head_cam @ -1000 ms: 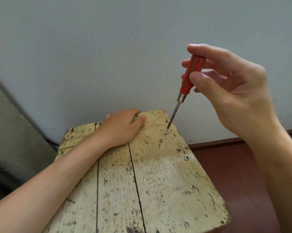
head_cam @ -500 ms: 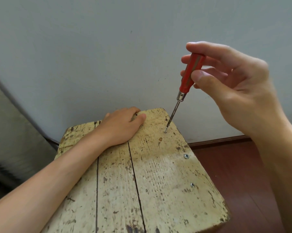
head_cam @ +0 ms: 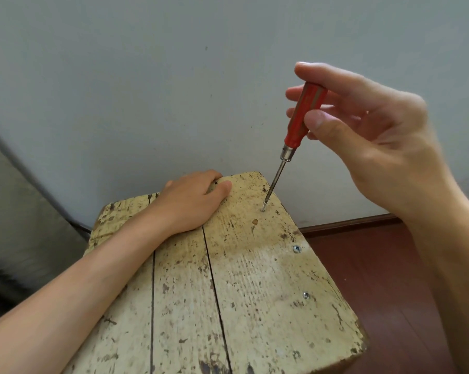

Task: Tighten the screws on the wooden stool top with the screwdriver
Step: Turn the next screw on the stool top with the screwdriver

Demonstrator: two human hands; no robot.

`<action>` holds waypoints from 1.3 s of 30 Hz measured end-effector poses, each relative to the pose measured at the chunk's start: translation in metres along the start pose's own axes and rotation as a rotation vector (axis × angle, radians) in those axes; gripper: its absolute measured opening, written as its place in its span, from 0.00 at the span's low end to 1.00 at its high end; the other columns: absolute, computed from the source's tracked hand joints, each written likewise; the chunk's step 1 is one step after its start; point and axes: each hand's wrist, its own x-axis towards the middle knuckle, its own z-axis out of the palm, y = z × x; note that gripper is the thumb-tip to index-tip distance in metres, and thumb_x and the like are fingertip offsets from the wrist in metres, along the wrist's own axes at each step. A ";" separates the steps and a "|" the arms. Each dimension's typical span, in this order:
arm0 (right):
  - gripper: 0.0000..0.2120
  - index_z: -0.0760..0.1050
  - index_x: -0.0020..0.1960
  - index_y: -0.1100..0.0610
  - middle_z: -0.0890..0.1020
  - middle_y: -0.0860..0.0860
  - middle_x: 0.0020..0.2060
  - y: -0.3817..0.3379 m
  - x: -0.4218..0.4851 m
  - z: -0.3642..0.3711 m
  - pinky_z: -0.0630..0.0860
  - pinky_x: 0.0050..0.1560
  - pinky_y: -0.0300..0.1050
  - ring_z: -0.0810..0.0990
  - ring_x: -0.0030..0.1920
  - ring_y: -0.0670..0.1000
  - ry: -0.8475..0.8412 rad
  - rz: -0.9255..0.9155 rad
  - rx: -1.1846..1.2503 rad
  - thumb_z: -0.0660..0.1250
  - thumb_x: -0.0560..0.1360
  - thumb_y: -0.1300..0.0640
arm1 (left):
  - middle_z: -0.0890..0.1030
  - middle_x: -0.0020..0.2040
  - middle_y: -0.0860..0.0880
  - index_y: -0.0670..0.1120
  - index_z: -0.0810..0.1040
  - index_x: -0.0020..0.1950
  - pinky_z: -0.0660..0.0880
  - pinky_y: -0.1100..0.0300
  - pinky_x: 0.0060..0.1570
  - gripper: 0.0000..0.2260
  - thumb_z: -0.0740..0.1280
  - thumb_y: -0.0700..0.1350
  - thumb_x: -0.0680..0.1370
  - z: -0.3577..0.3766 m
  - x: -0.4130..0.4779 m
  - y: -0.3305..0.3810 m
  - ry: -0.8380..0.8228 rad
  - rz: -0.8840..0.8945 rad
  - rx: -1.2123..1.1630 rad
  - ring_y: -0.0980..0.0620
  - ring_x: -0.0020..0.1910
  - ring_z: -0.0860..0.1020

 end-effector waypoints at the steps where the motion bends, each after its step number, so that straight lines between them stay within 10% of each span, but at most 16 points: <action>1: 0.23 0.72 0.76 0.55 0.85 0.56 0.62 -0.001 0.000 0.000 0.80 0.60 0.39 0.86 0.63 0.50 -0.007 -0.003 0.003 0.66 0.84 0.70 | 0.79 0.60 0.57 0.55 0.74 0.66 0.66 0.46 0.66 0.20 0.51 0.63 0.83 0.000 0.000 0.000 0.001 0.000 0.000 0.52 0.61 0.75; 8: 0.18 0.78 0.67 0.48 0.84 0.51 0.52 -0.002 -0.001 0.009 0.80 0.49 0.35 0.86 0.45 0.43 0.099 0.001 -0.058 0.73 0.81 0.64 | 0.79 0.59 0.56 0.55 0.74 0.66 0.67 0.45 0.66 0.21 0.51 0.63 0.83 0.000 0.001 -0.001 0.000 0.002 0.005 0.51 0.61 0.76; 17: 0.23 0.73 0.76 0.54 0.85 0.56 0.62 -0.001 0.000 -0.002 0.81 0.60 0.42 0.88 0.60 0.51 -0.030 0.001 0.004 0.66 0.84 0.69 | 0.79 0.60 0.56 0.55 0.74 0.66 0.67 0.45 0.66 0.21 0.50 0.63 0.83 0.002 0.002 -0.002 0.000 0.006 0.002 0.51 0.61 0.75; 28: 0.21 0.79 0.68 0.45 0.83 0.43 0.52 -0.003 0.002 0.012 0.82 0.49 0.36 0.88 0.45 0.44 0.114 0.022 -0.070 0.75 0.80 0.63 | 0.80 0.57 0.54 0.55 0.75 0.65 0.67 0.45 0.65 0.20 0.51 0.62 0.83 -0.001 -0.001 0.003 0.014 -0.007 0.017 0.49 0.60 0.76; 39: 0.22 0.77 0.73 0.51 0.86 0.54 0.57 -0.007 -0.001 0.003 0.81 0.55 0.37 0.89 0.52 0.50 0.004 0.060 -0.014 0.70 0.83 0.68 | 0.80 0.59 0.54 0.54 0.75 0.66 0.67 0.45 0.66 0.20 0.51 0.61 0.84 -0.002 -0.002 0.005 0.009 -0.017 0.022 0.49 0.61 0.76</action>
